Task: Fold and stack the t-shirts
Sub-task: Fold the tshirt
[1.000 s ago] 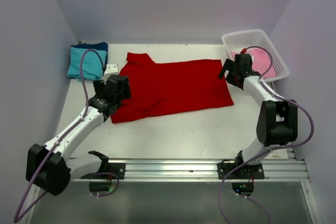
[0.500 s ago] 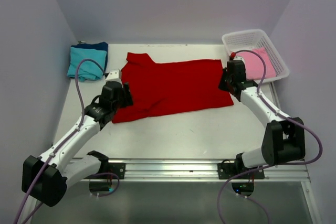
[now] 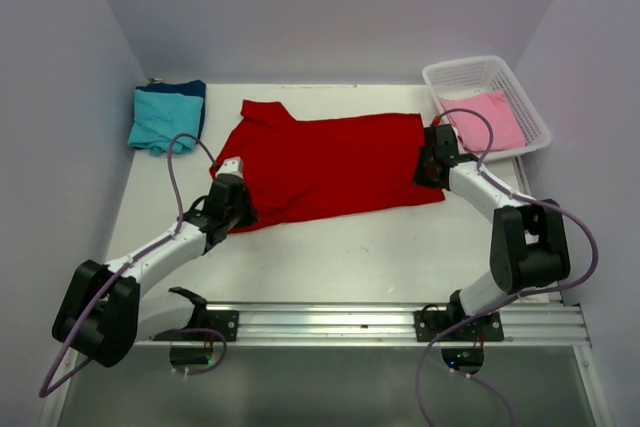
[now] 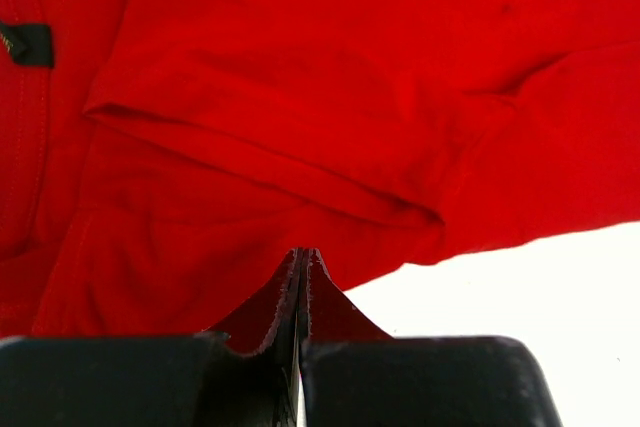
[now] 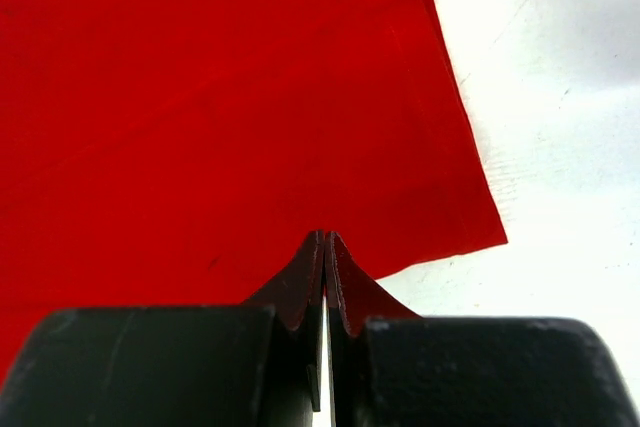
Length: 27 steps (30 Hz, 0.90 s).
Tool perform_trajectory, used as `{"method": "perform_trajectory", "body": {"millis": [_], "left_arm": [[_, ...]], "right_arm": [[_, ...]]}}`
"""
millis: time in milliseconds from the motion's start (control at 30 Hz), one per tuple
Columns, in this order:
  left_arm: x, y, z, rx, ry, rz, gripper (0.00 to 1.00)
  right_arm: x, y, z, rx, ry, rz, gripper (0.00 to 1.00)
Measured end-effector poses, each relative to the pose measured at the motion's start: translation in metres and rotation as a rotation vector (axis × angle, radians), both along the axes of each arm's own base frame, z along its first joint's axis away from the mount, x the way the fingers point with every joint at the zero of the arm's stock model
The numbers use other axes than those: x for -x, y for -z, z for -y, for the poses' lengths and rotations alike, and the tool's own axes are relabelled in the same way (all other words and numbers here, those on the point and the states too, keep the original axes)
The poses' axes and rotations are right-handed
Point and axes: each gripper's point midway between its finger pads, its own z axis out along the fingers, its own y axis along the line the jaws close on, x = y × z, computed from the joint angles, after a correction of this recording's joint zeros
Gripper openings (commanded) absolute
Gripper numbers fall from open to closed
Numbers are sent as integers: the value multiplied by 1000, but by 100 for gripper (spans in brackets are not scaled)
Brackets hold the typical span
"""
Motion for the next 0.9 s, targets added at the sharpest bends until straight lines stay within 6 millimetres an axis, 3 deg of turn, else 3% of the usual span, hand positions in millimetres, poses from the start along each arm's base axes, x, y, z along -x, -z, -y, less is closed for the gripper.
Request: {"method": "perform_trajectory", "body": {"millis": [200,400,900], "left_arm": [[3,21,-9,-42,-53,-65,0],[14,39,-22,-86,-107,-120,0],[11,41,-28,-83,-195,-153,0]], "right_arm": [[8,27,5,26,32,-87,0],[18,33,14,64,71,-129,0],[39,48,28,128,102,-208,0]]}}
